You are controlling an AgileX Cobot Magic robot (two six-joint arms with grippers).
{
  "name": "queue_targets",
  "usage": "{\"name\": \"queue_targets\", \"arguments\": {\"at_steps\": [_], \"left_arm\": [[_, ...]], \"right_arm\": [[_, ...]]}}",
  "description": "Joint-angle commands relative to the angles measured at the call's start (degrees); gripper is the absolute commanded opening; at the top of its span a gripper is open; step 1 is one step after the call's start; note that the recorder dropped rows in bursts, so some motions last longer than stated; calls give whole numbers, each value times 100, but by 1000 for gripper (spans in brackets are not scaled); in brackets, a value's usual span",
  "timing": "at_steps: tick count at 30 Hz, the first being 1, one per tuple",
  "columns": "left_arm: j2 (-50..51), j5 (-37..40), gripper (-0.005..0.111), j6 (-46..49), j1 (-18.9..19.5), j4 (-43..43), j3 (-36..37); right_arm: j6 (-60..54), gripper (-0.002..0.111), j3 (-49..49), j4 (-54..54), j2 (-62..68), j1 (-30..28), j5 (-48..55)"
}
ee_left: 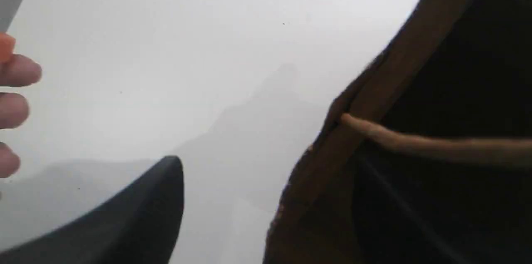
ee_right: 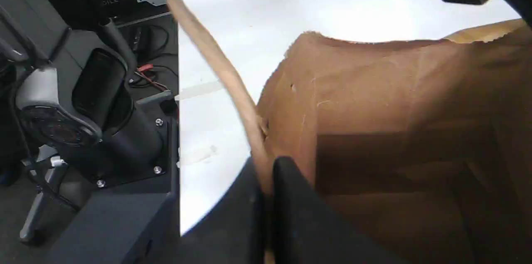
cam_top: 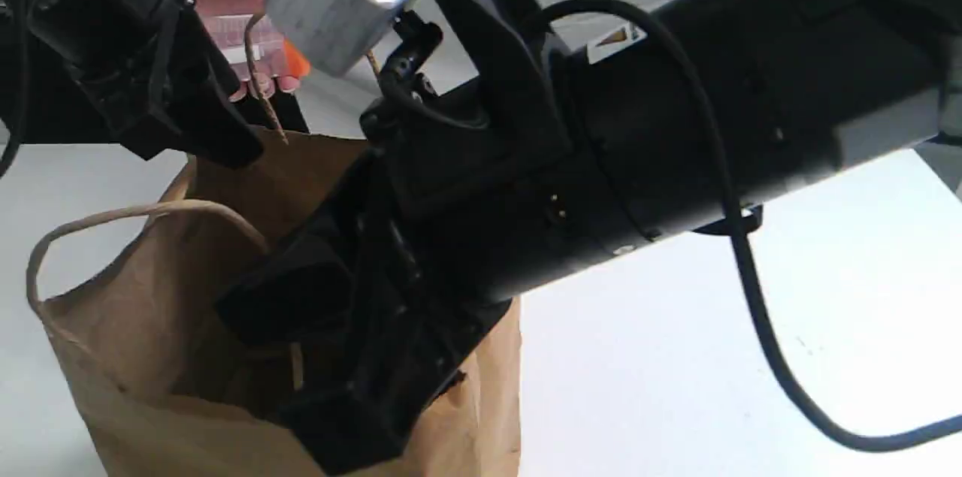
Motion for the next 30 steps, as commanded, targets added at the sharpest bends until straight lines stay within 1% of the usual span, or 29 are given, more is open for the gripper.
{"name": "queue_targets", "arguments": {"at_steps": [1,2,4,5,6,8,9,10,12,17,20,23,26,30], "left_arm": [[124,-12,60,-58,-24,-145,-20],[151,-12,59,-58,-24,-163,-20],[192,-12,55,-58,-24,-254,-20],[217,-12,50,-20,-24,-302,-20],[217,-12,42,14,-24,-316,-20],[217,-12,24,129,-24,-316,-20],[217,-12,10,249,-24,-316,-20],[217,-12,2,297,-24,-316,-20],[217,-12,0,383,-24,-328,-20],[217,-12,0,367,-24,-345,-20],[217,-12,0,367,-24,-530,-20],[217,-12,0,367,-24,-815,-20],[217,-12,0,466,-24,-924,-20],[217,-12,0,467,-13,-924,-20]], "right_arm": [[-3,0,-30,16,-2,16,35],[-3,0,-30,16,-2,16,35],[-3,0,-30,16,-2,16,35],[-3,0,-30,16,-2,16,35],[-3,0,-30,16,-2,16,35],[-3,0,-30,16,-2,16,35],[-3,0,-30,16,-2,16,35],[-3,0,-30,16,-2,16,48],[-3,0,-30,16,-2,16,62],[143,0,-30,16,-2,16,60],[527,0,-30,-155,-2,6,75],[613,0,-30,-180,-2,-17,61],[791,0,-227,-328,-2,-17,184],[1361,0,-851,-973,-2,-17,531]]}}
